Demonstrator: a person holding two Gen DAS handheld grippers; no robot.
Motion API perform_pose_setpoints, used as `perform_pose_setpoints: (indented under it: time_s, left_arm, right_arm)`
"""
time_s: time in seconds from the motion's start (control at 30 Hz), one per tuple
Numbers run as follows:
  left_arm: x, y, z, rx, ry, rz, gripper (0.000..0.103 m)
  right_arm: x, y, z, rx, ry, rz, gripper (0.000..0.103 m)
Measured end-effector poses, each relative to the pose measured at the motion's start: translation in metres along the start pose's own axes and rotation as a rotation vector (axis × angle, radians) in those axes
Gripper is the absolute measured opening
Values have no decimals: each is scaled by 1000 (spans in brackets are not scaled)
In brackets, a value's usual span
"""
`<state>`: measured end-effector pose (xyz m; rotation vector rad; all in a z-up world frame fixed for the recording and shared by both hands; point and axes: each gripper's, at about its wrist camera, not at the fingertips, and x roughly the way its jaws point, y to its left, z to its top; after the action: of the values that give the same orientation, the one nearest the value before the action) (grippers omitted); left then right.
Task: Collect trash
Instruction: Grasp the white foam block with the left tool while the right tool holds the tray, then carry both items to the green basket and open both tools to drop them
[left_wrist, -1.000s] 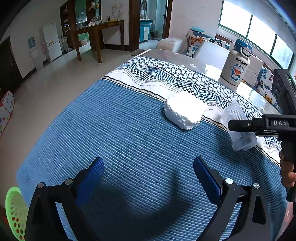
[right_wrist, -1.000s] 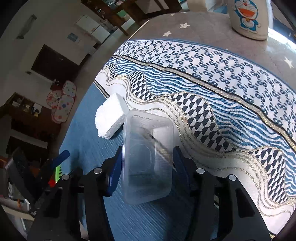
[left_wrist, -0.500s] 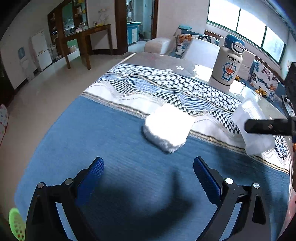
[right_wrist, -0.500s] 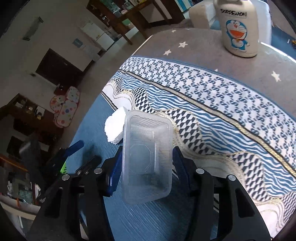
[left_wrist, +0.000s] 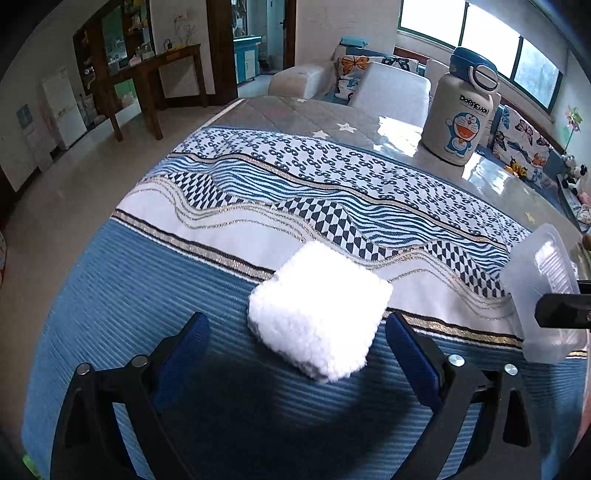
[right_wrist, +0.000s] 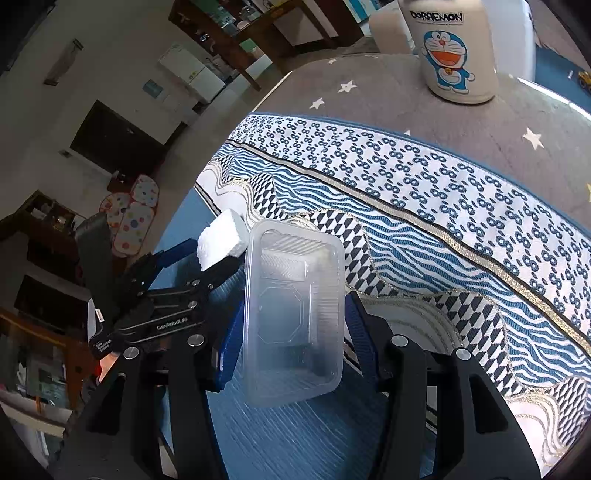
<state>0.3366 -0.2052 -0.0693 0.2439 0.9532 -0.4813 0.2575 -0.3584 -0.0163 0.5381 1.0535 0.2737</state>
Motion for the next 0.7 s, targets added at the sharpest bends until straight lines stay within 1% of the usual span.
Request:
perform_pose_setpoints:
  time_s: [0.07, 0.17, 0.37, 0.5, 0.7]
  left_arm:
    - [3, -2, -1, 3, 6, -17, 78]
    - [3, -6, -3, 15, 2, -19, 68]
    - [-18, -1, -12, -15, -38, 15, 66]
    - [-49, 12, -27, -67, -74, 37, 66]
    - [-106, 37, -63, -130, -126, 116, 66]
  right_arm:
    - [0, -1, -1, 1, 0, -2, 53]
    - [0, 1, -5, -8, 1, -11, 53]
    - [0, 17, -13, -44, -17, -23, 53]
    - [3, 36, -24, -84, -16, -10, 53]
    - [13, 76, -47, -163, -1, 26, 53]
